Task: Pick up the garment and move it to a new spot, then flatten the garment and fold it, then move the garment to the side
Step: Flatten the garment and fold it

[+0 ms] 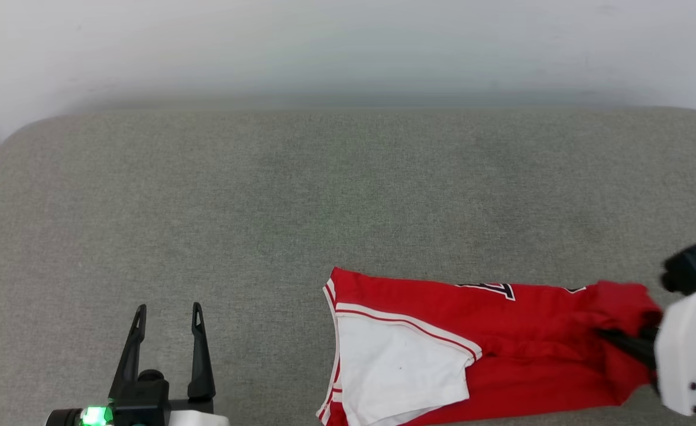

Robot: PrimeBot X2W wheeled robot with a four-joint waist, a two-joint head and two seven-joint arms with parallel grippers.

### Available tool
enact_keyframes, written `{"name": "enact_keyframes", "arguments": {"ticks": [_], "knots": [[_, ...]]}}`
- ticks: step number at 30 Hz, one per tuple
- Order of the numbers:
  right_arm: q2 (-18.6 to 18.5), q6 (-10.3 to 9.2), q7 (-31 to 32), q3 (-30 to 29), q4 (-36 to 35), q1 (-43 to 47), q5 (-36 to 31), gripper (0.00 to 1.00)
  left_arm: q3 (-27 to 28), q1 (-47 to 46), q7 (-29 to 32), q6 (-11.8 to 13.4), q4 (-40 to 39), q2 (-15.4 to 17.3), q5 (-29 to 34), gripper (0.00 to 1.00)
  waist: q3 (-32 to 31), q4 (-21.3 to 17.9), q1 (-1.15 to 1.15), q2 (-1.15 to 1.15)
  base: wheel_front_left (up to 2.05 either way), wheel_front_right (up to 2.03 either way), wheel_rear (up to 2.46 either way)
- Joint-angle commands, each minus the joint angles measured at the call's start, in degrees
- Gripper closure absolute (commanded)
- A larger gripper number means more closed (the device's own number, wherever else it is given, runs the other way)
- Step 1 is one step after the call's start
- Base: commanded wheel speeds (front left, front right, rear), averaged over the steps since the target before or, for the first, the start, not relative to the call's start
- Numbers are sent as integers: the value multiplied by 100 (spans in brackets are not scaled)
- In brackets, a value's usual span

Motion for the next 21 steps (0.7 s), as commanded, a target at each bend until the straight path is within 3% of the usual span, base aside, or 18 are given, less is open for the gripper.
{"name": "enact_keyframes", "arguments": {"ticks": [1,6,10,21], "knots": [[140,-3,89,108,-292,-180,-97,100,15,-64,-12,-37,-10,-36,40,0,48,16,0,0,0,0,0],[631,-3,443,717,-862,-719,-419,100,37,-225,-12,-126,-9,-95,87,0,209,73,0,0,0,0,0],[1114,-3,613,1442,-821,-1375,-656,100,16,-365,-12,-178,10,-163,116,0,355,140,0,0,0,0,0],[2240,-3,422,3385,624,-2794,-821,100,-91,-734,-12,-234,56,-311,199,0,822,378,0,0,0,0,0]]}}
